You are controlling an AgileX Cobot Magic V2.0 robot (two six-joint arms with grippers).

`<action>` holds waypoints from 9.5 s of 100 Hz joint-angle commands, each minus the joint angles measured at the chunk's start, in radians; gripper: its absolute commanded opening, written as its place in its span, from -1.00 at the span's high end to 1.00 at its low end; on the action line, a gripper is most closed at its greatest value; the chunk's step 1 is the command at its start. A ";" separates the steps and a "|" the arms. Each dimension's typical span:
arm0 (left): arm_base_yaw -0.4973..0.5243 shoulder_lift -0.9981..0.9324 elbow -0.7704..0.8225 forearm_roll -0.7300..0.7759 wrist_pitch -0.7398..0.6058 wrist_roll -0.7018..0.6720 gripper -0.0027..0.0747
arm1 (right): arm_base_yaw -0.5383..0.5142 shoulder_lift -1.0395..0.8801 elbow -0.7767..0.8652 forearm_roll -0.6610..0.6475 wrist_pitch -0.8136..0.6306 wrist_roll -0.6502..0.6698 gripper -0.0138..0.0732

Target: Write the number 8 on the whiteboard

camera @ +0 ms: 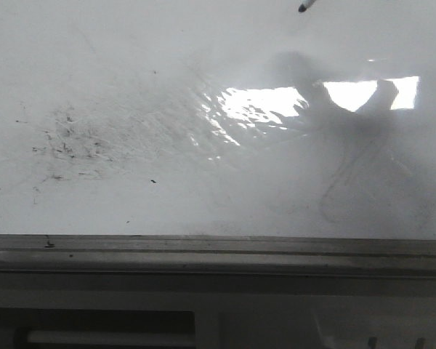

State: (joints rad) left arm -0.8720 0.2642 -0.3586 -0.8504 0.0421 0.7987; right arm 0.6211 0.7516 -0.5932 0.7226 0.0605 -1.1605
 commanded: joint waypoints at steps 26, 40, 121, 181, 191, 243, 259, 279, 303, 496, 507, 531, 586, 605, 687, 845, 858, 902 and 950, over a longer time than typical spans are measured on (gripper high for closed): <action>0.003 0.010 -0.027 -0.012 -0.042 -0.006 0.98 | -0.040 0.060 -0.024 0.000 -0.069 -0.002 0.78; 0.003 0.010 -0.027 -0.012 -0.042 -0.006 0.98 | -0.065 0.090 -0.024 0.006 -0.060 -0.002 0.78; 0.003 0.010 -0.027 -0.012 -0.027 -0.006 0.98 | -0.306 0.029 -0.026 -0.048 0.310 -0.002 0.78; 0.003 0.010 -0.027 -0.012 -0.027 -0.006 0.98 | -0.225 0.078 -0.043 -0.007 0.318 0.012 0.78; 0.003 0.010 -0.027 -0.012 -0.027 -0.006 0.98 | -0.223 0.095 -0.074 -0.007 0.293 0.011 0.78; 0.003 0.010 -0.027 -0.012 -0.027 -0.006 0.98 | -0.223 0.144 -0.137 -0.007 0.160 0.011 0.78; 0.003 0.010 -0.027 -0.012 -0.027 -0.006 0.98 | -0.223 0.158 -0.149 -0.007 0.120 0.011 0.78; 0.003 0.010 -0.027 -0.012 -0.027 -0.006 0.98 | -0.223 0.186 -0.181 -0.007 0.129 0.011 0.78; 0.003 0.010 -0.027 -0.012 -0.023 -0.006 0.98 | -0.223 0.143 -0.202 0.002 0.284 0.011 0.78; 0.003 0.577 -0.247 -0.187 0.314 0.389 0.03 | -0.198 0.053 -0.137 0.398 0.699 -0.338 0.78; 0.003 0.619 -0.271 -0.199 0.321 0.464 0.03 | -0.164 0.092 -0.137 0.398 0.696 -0.369 0.78; 0.003 0.724 -0.339 -0.236 0.364 0.520 0.03 | -0.073 0.143 -0.137 0.398 0.640 -0.405 0.78; 0.003 0.815 -0.356 -0.290 0.413 0.520 0.11 | 0.071 0.147 -0.137 0.395 0.543 -0.405 0.78; 0.003 0.817 -0.356 -0.288 0.411 0.520 0.44 | 0.071 0.190 -0.137 0.395 0.564 -0.405 0.78; 0.003 0.894 -0.356 -0.292 0.444 0.520 0.98 | 0.071 0.224 -0.137 0.395 0.595 -0.373 0.68; 0.003 0.997 -0.356 -0.718 -0.209 0.401 0.98 | -0.120 -0.171 -0.128 0.388 0.439 -0.209 0.83; 0.003 0.997 -0.356 -0.718 -0.302 0.401 0.98 | -0.120 -0.169 -0.128 0.388 0.439 -0.209 0.83; 0.003 1.016 -0.356 -0.718 -0.322 0.401 0.98 | -0.120 -0.169 -0.128 0.388 0.439 -0.209 0.83; 0.003 1.049 -0.356 -0.762 -0.427 0.401 -0.12 | -0.120 -0.169 -0.128 0.388 0.454 -0.209 0.83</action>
State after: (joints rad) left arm -0.8895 1.2973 -0.7049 -1.5890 -0.1505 1.1984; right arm 0.5065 0.5826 -0.6965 1.0705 0.5408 -1.3704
